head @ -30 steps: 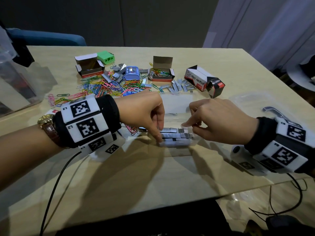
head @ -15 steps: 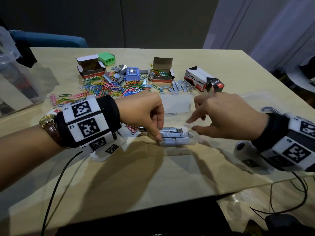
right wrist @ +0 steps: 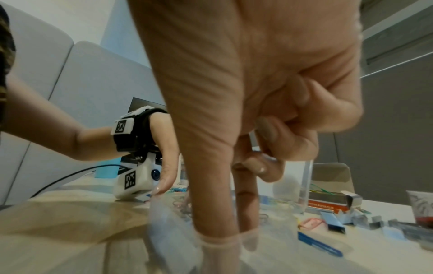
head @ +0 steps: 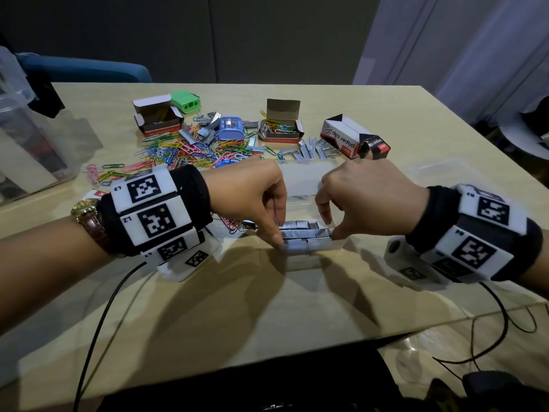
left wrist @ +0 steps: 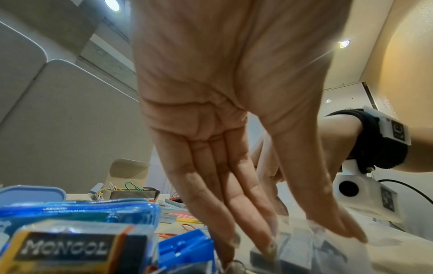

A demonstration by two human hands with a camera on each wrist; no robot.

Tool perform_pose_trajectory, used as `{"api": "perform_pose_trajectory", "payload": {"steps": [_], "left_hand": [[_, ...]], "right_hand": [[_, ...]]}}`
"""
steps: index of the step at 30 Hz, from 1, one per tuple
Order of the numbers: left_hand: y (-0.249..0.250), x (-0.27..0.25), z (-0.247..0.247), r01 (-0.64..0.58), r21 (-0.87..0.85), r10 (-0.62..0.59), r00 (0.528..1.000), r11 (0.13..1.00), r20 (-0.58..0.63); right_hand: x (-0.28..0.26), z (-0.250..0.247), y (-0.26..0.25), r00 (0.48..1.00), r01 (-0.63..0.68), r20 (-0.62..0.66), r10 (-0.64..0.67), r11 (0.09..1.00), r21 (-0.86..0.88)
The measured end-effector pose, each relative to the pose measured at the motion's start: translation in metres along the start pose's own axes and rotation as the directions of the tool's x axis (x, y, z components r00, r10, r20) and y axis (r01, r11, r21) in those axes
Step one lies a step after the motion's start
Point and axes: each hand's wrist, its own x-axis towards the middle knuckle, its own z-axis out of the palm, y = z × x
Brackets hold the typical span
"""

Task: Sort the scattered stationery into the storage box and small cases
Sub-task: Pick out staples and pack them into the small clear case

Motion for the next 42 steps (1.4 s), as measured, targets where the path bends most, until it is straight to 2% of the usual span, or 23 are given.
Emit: {"api": "perform_pose_trajectory", "payload": {"steps": [4, 15, 21, 25, 28, 31, 33, 36, 39, 42], "left_hand": [[-0.001, 0.001, 0.0, -0.003, -0.004, 0.003, 1.0, 1.0, 0.007], [0.001, -0.009, -0.006, -0.036, -0.011, 0.036, 0.998, 0.999, 0.043], [0.001, -0.023, -0.025, -0.045, -0.027, 0.044, 0.997, 0.999, -0.058], [0.001, -0.038, -0.048, -0.015, 0.017, 0.017, 0.991, 1.0, -0.136], [-0.002, -0.049, -0.076, 0.039, 0.056, -0.024, 0.971, 0.998, -0.239], [-0.01, -0.057, -0.102, 0.097, 0.068, -0.068, 0.937, 0.993, -0.342], [-0.02, -0.053, -0.116, 0.142, 0.049, -0.111, 0.912, 0.989, -0.394], [-0.037, -0.031, -0.129, 0.24, 0.088, -0.182, 0.888, 0.967, -0.423], [-0.055, 0.002, -0.127, 0.326, 0.042, -0.286, 0.876, 0.944, -0.388], [-0.06, 0.036, -0.114, 0.331, 0.039, -0.298, 0.889, 0.943, -0.348]], "right_hand": [[-0.001, 0.002, 0.001, 0.999, -0.011, -0.035, 0.012, 0.999, 0.032], [0.002, -0.014, 0.003, 1.0, 0.008, -0.003, -0.008, 0.998, 0.066], [0.011, -0.038, 0.008, 0.998, 0.057, -0.01, -0.056, 0.993, 0.101], [0.026, -0.057, 0.016, 0.993, 0.117, -0.025, -0.114, 0.967, 0.226], [0.041, -0.076, 0.025, 0.98, 0.196, -0.046, -0.192, 0.923, 0.332], [0.054, -0.093, 0.037, 0.972, 0.227, -0.026, -0.233, 0.908, 0.351], [0.067, -0.1, 0.049, 0.977, 0.204, -0.012, -0.212, 0.923, 0.327], [0.095, -0.094, 0.068, 0.994, 0.103, 0.001, -0.108, 0.956, 0.276], [0.122, -0.068, 0.081, 0.994, -0.024, 0.106, -0.004, 0.964, 0.266], [0.137, -0.039, 0.087, 0.974, -0.151, 0.202, 0.098, 0.952, 0.266]]}}
